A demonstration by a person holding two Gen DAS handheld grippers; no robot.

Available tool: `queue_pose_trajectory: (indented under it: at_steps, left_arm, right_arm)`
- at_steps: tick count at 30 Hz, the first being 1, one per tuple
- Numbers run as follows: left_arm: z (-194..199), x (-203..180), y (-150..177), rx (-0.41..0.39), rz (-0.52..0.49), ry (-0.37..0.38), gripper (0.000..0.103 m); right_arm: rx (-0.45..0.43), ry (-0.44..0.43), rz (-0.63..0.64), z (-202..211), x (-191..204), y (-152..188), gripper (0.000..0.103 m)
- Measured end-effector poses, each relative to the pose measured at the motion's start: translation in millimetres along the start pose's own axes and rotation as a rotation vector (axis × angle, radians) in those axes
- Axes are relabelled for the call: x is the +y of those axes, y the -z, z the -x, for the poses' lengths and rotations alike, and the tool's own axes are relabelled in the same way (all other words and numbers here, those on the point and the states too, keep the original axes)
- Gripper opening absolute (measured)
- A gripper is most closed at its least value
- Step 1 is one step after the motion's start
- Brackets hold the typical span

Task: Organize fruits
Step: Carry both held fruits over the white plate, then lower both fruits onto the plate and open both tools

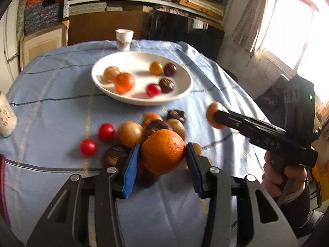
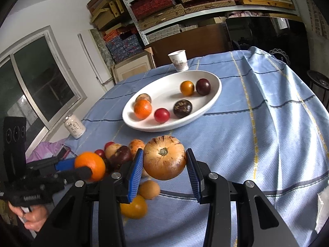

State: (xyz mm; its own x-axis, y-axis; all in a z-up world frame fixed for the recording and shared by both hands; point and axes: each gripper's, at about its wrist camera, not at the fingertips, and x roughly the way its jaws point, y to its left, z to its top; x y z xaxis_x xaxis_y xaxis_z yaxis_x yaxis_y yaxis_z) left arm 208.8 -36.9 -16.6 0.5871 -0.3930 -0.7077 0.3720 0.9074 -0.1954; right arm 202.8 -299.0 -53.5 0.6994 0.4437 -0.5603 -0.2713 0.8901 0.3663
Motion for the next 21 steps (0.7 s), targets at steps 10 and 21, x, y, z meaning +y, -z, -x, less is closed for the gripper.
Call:
queue_pose_trajectory:
  at_steps: [10, 21]
  left_arm:
    - [3.2, 34.7, -53.9, -0.067, 0.009, -0.035, 0.044]
    - [-104.8, 34.0, -157.3, 0.009, 0.004, -0.1, 0.044]
  right_arm:
    - [-0.057, 0.018, 0.055, -24.7, 15.7, -61.8, 0.042]
    - [-0.027, 0.158, -0.018, -99.9, -27.3, -95.0, 0.042]
